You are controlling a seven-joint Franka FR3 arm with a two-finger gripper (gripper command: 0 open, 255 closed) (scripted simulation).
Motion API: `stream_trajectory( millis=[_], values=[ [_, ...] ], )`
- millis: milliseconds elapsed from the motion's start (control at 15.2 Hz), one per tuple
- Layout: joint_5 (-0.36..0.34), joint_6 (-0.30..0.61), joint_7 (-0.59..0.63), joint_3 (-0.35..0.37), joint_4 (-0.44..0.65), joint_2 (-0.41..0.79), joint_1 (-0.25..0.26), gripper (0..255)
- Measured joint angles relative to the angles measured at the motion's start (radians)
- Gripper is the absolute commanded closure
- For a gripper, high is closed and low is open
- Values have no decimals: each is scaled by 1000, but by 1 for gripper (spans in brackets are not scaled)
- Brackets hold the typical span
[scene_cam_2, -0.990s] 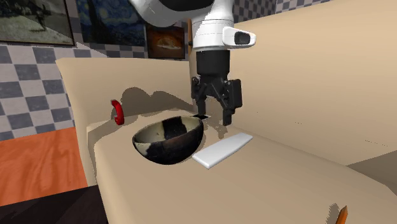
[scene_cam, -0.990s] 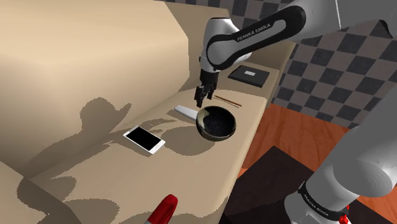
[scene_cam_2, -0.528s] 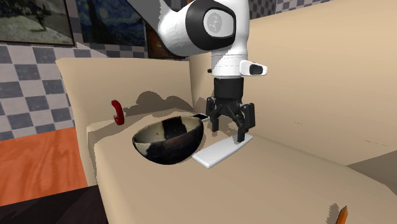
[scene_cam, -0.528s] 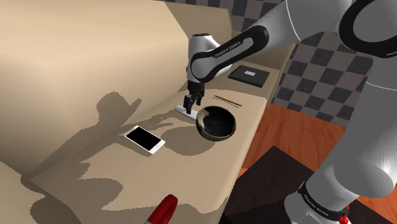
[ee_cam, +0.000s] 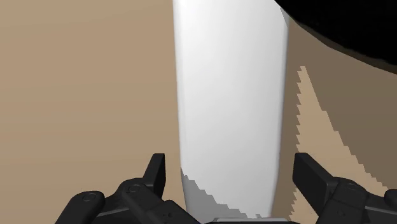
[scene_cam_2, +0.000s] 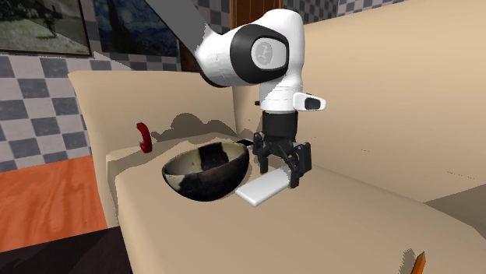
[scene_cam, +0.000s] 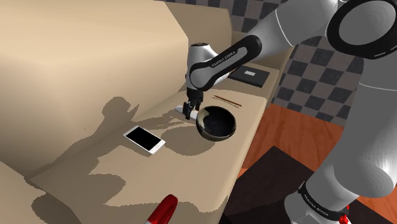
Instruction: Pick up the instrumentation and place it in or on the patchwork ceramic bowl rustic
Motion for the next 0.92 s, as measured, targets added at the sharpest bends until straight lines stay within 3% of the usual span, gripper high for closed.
stream_trajectory(
  millis=[330,396,924],
  values=[
    [0,3,0,0,-1,1,0,0],
    [0,3,0,0,-1,1,0,255],
    [-1,3,0,0,-2,1,0,255]
  ],
)
